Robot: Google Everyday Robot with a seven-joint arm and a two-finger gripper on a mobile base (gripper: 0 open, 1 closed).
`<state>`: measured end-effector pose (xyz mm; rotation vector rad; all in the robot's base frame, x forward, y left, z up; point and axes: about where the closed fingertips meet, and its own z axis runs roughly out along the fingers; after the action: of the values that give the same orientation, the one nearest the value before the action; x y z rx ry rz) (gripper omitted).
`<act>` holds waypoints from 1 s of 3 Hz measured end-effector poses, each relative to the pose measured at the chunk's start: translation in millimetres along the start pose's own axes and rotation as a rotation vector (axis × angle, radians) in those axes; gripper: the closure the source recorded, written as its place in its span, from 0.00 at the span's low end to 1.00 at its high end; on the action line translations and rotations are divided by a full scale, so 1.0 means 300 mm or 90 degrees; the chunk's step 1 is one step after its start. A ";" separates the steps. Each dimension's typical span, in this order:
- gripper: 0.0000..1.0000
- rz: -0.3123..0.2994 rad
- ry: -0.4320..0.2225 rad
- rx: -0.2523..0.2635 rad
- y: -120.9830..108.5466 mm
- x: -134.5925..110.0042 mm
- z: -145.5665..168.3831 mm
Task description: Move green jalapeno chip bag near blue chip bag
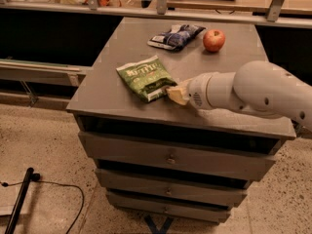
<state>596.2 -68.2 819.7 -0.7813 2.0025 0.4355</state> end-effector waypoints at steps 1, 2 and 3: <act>1.00 -0.005 -0.006 0.004 -0.001 -0.012 -0.010; 1.00 -0.074 -0.082 0.058 -0.008 -0.182 -0.152; 1.00 -0.144 -0.179 0.116 -0.001 -0.409 -0.337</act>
Offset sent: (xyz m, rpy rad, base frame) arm -0.0235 -0.0281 0.1869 -0.0549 -0.5057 -0.0518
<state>579.5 -83.2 977.1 -0.7744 1.6449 0.2139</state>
